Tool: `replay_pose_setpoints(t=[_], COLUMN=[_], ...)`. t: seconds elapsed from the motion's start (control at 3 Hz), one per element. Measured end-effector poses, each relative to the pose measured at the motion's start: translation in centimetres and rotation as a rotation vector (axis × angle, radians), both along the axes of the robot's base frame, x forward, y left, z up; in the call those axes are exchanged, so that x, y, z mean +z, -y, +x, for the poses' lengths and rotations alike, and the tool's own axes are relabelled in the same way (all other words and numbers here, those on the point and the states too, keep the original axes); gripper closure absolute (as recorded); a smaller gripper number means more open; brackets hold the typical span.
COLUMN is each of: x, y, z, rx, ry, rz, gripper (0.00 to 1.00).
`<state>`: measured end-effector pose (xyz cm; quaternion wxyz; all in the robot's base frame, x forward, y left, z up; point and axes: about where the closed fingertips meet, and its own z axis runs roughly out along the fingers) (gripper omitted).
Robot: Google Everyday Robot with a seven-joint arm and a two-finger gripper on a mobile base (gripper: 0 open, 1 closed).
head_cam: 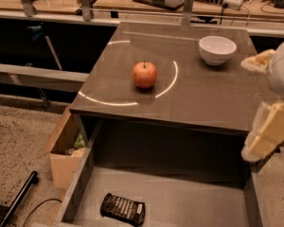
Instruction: Pick rxbar chocolate from top drawer and place on counter
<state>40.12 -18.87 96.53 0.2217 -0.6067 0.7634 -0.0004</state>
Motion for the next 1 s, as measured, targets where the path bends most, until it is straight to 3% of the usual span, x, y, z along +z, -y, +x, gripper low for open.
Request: replay_pose_setpoints(t=[0.33, 0.67, 1.0], x=[-3.0, -7.0, -7.7], y=[-2.7, -5.5, -5.8], z=[-2.8, -4.1, -4.3], rx=[0.015, 0.002, -0.005], ry=[0.019, 0.001, -0.010], rz=[0.120, 0.219, 0.232], gripper=[0.00, 0.00, 0.00])
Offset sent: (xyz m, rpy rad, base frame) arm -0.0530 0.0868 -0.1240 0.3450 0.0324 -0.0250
